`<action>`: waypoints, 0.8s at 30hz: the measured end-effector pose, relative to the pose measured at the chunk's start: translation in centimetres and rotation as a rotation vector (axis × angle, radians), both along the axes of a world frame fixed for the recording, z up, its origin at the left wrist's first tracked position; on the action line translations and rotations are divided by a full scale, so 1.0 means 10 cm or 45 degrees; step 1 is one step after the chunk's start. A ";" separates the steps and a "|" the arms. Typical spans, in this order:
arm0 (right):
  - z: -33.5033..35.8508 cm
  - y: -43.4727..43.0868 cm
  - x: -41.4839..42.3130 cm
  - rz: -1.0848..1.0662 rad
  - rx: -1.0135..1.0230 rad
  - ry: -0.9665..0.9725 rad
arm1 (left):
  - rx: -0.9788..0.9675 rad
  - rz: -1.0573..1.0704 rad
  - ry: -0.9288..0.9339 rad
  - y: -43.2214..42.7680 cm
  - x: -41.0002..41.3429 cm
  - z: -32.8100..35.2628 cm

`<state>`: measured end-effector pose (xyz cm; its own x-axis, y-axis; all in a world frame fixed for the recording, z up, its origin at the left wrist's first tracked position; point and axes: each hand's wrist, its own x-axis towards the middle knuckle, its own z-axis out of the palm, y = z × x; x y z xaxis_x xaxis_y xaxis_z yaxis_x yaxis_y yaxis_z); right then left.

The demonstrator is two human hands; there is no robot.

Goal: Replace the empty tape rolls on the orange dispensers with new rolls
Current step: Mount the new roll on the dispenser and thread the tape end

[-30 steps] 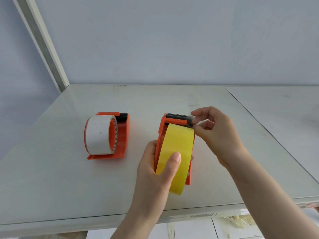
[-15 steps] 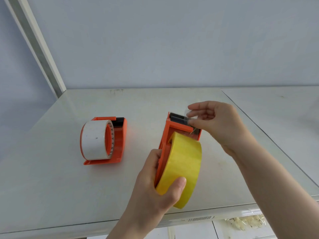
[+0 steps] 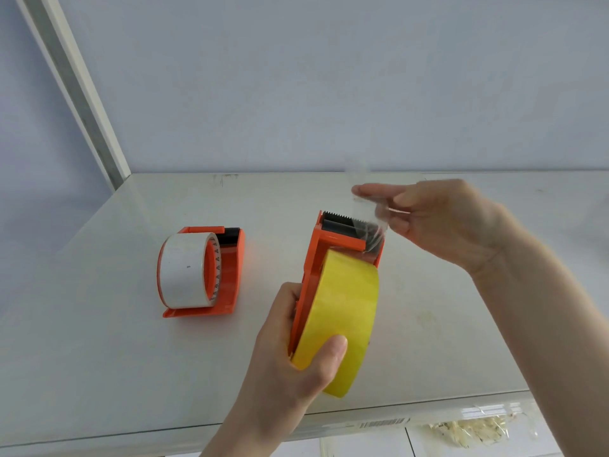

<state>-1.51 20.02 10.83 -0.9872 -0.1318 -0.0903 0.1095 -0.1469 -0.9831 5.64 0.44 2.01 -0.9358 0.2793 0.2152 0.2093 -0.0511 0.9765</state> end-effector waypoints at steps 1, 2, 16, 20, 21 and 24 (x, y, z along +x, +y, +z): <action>0.00 0.00 0.00 -0.034 0.081 0.040 | -0.005 -0.003 -0.001 0.00 0.00 0.00; -0.02 0.00 0.00 -0.057 0.213 0.107 | -0.010 -0.007 -0.002 0.01 0.01 -0.01; -0.16 -0.28 -0.15 -0.430 0.852 0.698 | 0.161 -0.089 -0.046 0.06 -0.03 0.01; -0.20 -0.27 -0.19 -0.401 0.923 0.712 | 0.243 -0.033 -0.039 0.02 -0.03 0.07; -0.20 -0.25 -0.18 -0.402 0.941 0.722 | 0.256 -0.020 -0.032 0.01 -0.04 0.09; -0.16 -0.22 -0.15 -0.373 1.003 0.771 | 0.262 -0.033 -0.012 0.01 -0.01 0.11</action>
<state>-3.00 17.81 9.24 -0.8796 0.0019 0.4757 -0.3718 0.6208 -0.6901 5.57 0.59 3.13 -0.9311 0.2542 0.2615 0.1964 -0.2547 0.9469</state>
